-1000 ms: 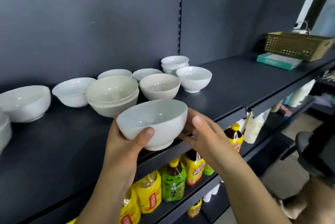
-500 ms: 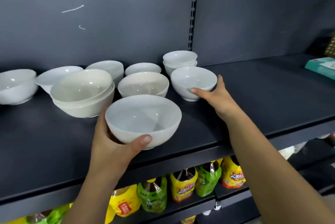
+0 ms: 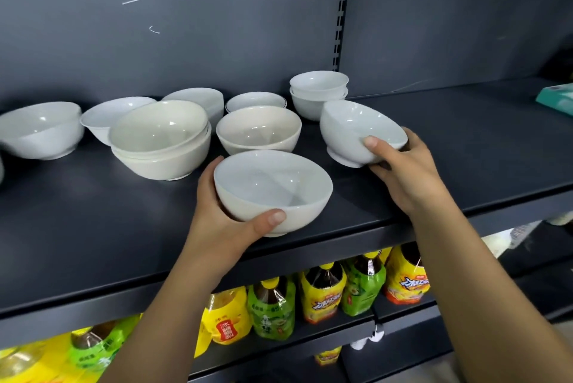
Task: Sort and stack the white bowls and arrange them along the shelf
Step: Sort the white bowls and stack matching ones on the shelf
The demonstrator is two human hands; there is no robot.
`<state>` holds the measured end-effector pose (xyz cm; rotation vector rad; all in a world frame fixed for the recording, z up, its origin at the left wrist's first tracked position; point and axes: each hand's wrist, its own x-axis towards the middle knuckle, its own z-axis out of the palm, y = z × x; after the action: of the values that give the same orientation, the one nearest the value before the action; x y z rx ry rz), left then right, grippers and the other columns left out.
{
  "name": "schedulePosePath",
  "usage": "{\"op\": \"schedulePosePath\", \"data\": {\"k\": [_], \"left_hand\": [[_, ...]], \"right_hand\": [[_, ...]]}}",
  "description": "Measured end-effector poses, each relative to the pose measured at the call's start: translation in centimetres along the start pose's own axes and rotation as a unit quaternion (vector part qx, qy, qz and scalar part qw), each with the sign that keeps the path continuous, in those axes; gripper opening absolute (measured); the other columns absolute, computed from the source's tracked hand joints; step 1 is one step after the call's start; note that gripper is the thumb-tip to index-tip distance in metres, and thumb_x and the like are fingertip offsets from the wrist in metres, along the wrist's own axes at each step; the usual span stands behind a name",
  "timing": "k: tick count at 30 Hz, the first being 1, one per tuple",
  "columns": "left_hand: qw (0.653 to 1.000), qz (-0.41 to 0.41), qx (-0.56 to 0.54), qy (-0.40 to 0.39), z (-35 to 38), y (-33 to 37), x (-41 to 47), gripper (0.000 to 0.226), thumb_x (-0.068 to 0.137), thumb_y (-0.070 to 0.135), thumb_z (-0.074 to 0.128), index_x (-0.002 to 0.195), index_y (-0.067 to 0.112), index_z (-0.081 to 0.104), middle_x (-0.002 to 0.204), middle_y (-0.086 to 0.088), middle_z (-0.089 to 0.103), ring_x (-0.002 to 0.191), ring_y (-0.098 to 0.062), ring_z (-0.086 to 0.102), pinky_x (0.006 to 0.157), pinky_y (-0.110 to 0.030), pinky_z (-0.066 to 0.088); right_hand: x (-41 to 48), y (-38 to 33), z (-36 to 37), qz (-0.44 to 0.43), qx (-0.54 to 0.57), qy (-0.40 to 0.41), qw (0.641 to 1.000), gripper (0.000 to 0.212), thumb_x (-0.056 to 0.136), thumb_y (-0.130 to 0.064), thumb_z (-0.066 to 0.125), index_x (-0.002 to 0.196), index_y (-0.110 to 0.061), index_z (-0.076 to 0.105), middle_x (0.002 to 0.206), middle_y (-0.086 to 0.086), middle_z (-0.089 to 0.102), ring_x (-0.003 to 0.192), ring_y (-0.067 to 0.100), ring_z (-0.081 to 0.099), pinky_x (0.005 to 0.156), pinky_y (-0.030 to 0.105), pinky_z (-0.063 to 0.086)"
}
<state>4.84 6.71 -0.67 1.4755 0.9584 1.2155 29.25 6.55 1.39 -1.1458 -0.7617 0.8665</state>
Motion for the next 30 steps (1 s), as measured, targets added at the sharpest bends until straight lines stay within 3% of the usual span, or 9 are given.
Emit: {"op": "schedulePosePath", "data": {"k": [5,10,15,17,20,24,30], "left_hand": [[1.000,-0.010,-0.008,-0.024,-0.1,0.0,-0.1,0.093,0.028,0.045,0.075,0.111,0.049,0.034,0.114,0.025,0.048,0.104,0.005,0.052,0.077,-0.016,0.046],[0.999,-0.004,-0.006,-0.036,-0.1,0.0,-0.1,0.090,0.030,0.047,0.076,0.109,0.050,0.034,0.114,0.025,0.050,0.098,0.015,0.053,0.073,-0.009,0.048],[0.998,0.027,0.000,-0.048,-0.1,-0.1,0.1,0.102,0.035,0.047,0.078,0.127,0.040,0.034,0.118,0.020,0.052,0.106,0.006,0.054,0.084,-0.021,0.051],[0.998,0.041,-0.001,-0.053,-0.4,-0.1,0.0,0.115,0.038,0.046,0.079,0.139,0.030,0.027,0.126,0.017,0.050,0.112,0.003,0.052,0.092,-0.027,0.050],[0.996,0.059,-0.013,-0.060,-0.2,0.0,0.0,0.125,0.042,0.040,0.080,0.146,0.029,0.013,0.138,0.013,0.042,0.122,0.001,0.046,0.098,-0.027,0.046],[0.995,0.079,-0.024,-0.064,-0.2,-0.1,0.0,0.115,0.047,0.037,0.080,0.144,0.021,0.020,0.134,0.008,0.046,0.120,0.000,0.048,0.092,-0.017,0.046],[0.993,0.087,-0.039,-0.067,-0.3,-0.2,0.1,0.112,0.047,0.036,0.079,0.142,0.023,0.022,0.132,0.010,0.047,0.119,-0.001,0.049,0.092,-0.021,0.048]], "right_hand": [[-4.3,-3.2,0.2,-0.075,-0.004,-0.069,0.995,0.095,0.034,-0.046,0.089,0.116,-0.014,0.053,0.104,-0.006,0.066,0.101,0.012,0.065,0.077,0.024,0.053],[-6.9,-4.3,3.0,-0.088,-0.004,-0.179,0.980,0.092,0.044,-0.043,0.087,0.122,-0.009,0.050,0.104,-0.004,0.068,0.100,0.014,0.065,0.077,0.024,0.052],[-7.3,-3.9,4.5,-0.103,-0.097,-0.195,0.971,0.083,0.048,-0.026,0.083,0.124,-0.012,0.050,0.110,-0.002,0.065,0.106,0.016,0.062,0.081,0.026,0.051],[-7.2,-3.7,5.0,-0.105,-0.137,-0.203,0.964,0.080,0.049,-0.029,0.080,0.122,-0.016,0.052,0.110,-0.003,0.065,0.108,0.015,0.061,0.083,0.027,0.051],[-7.3,-3.8,5.4,-0.103,-0.176,-0.211,0.956,0.079,0.047,-0.035,0.080,0.119,-0.019,0.053,0.109,-0.005,0.067,0.106,0.012,0.062,0.085,0.029,0.051],[-7.5,-3.8,6.2,-0.125,-0.237,-0.215,0.939,0.072,0.045,-0.044,0.078,0.111,-0.027,0.055,0.105,-0.010,0.068,0.101,0.006,0.063,0.084,0.024,0.052],[-7.5,-3.2,6.2,-0.148,-0.280,-0.191,0.929,0.066,0.046,-0.055,0.072,0.106,-0.036,0.053,0.102,-0.017,0.065,0.101,0.000,0.060,0.083,0.017,0.049]]}}
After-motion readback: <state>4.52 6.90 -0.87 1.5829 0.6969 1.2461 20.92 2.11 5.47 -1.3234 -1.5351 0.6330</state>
